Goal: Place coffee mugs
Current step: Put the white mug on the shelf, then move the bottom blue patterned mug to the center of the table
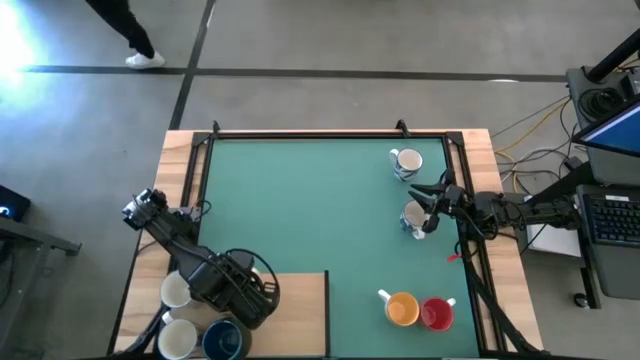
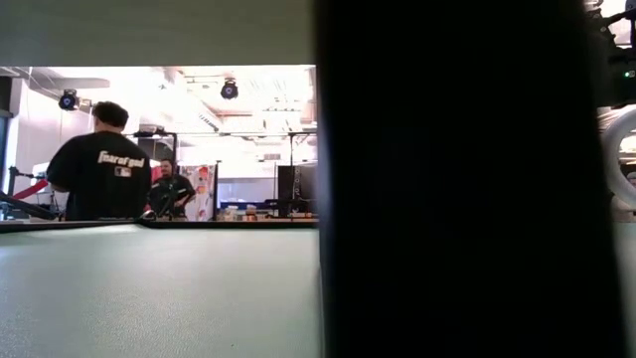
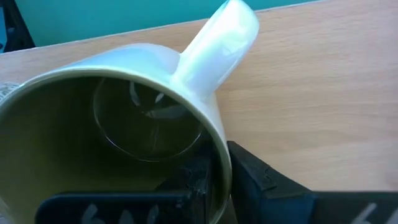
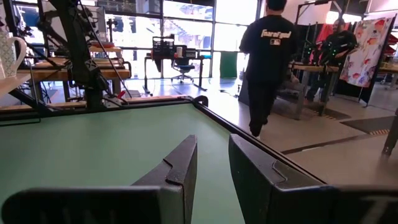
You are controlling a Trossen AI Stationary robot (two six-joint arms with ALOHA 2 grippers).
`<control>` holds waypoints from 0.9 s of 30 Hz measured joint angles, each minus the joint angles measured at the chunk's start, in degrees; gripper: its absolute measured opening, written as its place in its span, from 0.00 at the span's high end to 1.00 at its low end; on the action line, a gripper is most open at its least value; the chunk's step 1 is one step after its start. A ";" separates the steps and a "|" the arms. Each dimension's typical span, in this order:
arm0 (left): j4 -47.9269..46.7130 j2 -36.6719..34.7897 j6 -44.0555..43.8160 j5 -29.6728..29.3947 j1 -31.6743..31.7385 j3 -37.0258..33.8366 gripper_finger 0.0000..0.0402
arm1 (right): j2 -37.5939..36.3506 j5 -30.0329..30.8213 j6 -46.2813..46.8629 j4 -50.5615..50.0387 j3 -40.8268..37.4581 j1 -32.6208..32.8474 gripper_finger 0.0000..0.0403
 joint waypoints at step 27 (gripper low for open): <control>-0.17 -3.52 2.72 -1.04 0.00 0.00 0.77 | 0.00 -0.01 -0.01 0.00 -0.01 0.00 0.80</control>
